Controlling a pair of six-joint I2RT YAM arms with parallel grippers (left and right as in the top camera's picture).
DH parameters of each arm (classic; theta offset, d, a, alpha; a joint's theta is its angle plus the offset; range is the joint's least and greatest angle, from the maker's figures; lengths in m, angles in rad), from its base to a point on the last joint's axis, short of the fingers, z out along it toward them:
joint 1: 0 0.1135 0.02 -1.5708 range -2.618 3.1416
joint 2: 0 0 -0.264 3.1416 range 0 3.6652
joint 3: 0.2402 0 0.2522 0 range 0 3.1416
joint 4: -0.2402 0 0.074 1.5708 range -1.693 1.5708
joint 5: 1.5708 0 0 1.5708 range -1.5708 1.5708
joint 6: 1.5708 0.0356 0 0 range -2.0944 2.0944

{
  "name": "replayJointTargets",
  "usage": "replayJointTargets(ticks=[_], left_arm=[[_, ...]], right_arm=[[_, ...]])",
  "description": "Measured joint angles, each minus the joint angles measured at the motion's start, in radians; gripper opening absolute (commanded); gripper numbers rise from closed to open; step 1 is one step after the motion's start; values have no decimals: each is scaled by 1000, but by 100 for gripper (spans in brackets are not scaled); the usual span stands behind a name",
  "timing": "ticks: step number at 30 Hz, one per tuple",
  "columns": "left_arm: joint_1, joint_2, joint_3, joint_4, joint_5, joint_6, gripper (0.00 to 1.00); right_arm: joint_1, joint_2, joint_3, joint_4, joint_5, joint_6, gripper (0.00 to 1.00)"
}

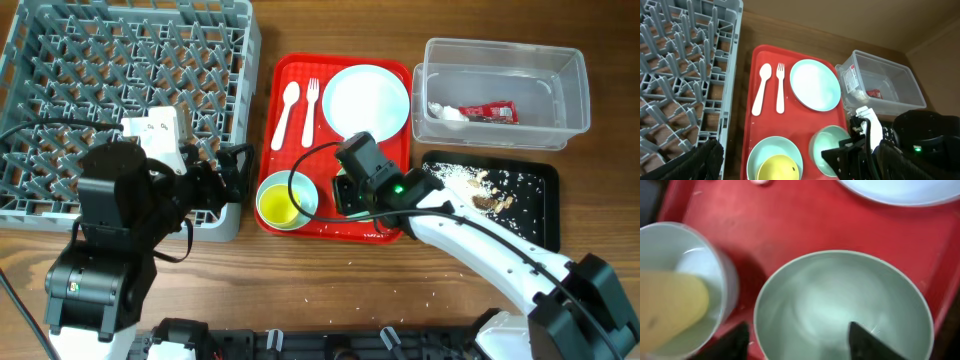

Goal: Sort waste into correct bins and load items into the dishwasher rack
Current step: 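Set the green bowl back on the red tray with the right gripper, then lift the yellow cup out of the blue bowl with the right gripper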

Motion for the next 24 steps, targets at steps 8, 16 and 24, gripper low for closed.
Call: replayJointTargets(ticks=[8, 16, 24], left_arm=[[0, 0, 0, 0, 0, 0, 100], [0, 0, 0, 0, 0, 0, 100], [0, 0, 0, -3, 5, -1, 100]], right_arm=[[16, -73, 88, 46, -405, 49, 53], [48, 159, 88, 147, -381, 112, 23], [44, 208, 88, 138, -380, 122, 4]])
